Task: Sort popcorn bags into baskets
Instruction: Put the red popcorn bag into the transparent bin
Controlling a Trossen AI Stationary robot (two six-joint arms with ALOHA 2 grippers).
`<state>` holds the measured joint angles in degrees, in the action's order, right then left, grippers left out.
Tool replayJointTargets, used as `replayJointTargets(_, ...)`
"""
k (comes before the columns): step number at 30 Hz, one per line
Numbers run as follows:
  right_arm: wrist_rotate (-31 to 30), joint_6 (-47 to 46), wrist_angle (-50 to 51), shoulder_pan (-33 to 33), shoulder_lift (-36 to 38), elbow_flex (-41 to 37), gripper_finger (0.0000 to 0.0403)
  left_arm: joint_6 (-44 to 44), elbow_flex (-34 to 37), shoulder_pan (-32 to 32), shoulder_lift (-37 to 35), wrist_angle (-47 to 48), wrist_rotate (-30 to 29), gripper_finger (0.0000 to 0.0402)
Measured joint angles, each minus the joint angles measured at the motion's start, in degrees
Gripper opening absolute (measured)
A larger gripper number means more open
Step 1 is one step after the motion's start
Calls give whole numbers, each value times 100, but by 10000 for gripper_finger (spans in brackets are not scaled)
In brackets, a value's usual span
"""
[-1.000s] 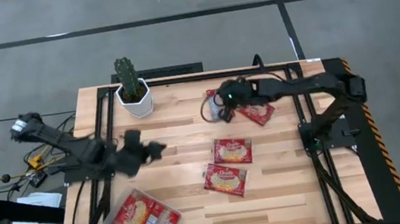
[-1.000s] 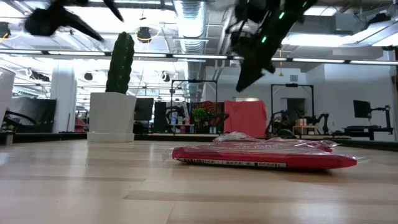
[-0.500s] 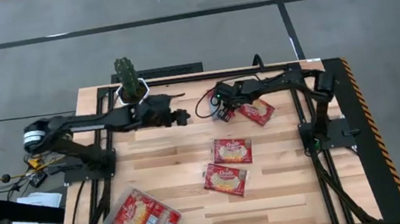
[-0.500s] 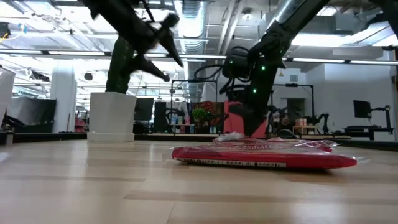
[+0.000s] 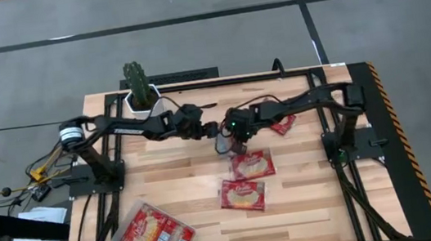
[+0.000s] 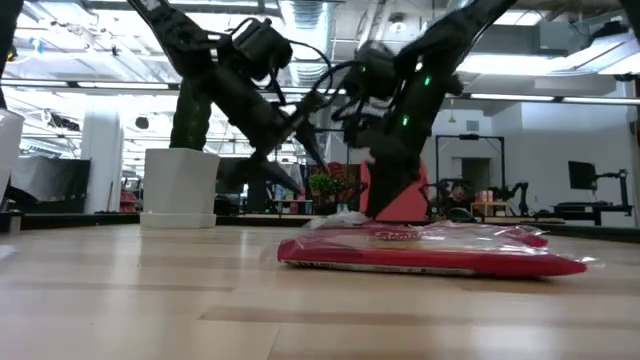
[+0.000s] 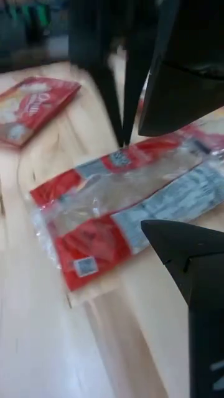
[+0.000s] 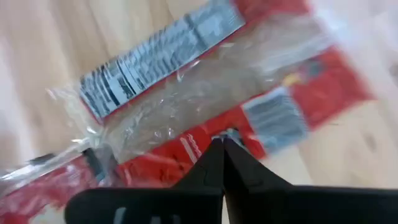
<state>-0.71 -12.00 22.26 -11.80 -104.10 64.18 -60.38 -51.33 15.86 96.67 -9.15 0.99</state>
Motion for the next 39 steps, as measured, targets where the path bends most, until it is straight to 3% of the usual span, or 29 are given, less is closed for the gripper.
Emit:
replayJointTargets(7, -270, -146, 672, 89, 621, -15, 24, -279, 0, -135, 319, -140, 144, 219)
replayJointTargets(17, -166, -305, -569, -79, 853, -1174, 12, -859, 370, -379, 327, -348, -134, 219)
replayJointTargets(23, -49, -318, -1260, -82, 612, -1456, 26, -1369, 997, -393, 385, -1767, -290, 219)
replayJointTargets(31, 363, -318, -1958, -52, 3, -1387, 18, -1580, 1309, -429, 386, -2154, -503, 219)
replayJointTargets(39, 385, -292, -2121, -38, -95, -1179, 29, -1580, 1293, -468, 659, -2289, -534, 219)
